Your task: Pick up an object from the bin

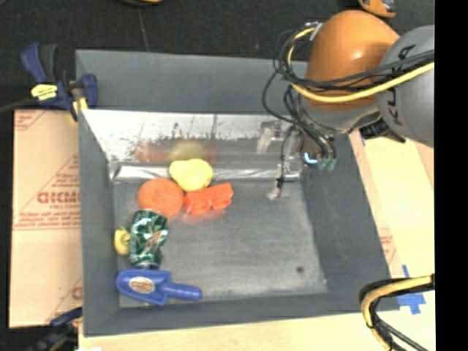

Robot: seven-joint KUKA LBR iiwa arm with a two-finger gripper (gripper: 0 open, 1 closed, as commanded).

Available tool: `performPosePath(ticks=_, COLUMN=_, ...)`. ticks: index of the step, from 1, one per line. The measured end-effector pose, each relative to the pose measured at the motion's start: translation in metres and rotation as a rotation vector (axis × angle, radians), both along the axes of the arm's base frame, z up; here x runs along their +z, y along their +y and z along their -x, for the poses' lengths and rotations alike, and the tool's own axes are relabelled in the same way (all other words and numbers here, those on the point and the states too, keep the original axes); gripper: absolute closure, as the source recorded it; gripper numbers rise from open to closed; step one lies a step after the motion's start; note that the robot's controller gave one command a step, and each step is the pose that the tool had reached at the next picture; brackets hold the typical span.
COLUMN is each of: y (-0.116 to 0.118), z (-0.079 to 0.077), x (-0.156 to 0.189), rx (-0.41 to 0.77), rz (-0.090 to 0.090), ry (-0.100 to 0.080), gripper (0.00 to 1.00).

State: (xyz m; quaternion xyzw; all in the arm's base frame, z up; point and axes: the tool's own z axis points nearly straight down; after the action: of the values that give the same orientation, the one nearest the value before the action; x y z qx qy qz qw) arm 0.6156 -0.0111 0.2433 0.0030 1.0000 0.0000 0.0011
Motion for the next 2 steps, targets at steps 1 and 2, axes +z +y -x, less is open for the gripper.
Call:
performPosePath(ticks=1, y=0.000, z=0.000, x=0.000, rx=0.000, rz=0.000, ry=0.000, gripper=0.00)
performPosePath(ticks=2, y=0.017, z=-0.001, x=-0.063, rx=0.125, rz=0.001, ry=-0.005, gripper=0.00)
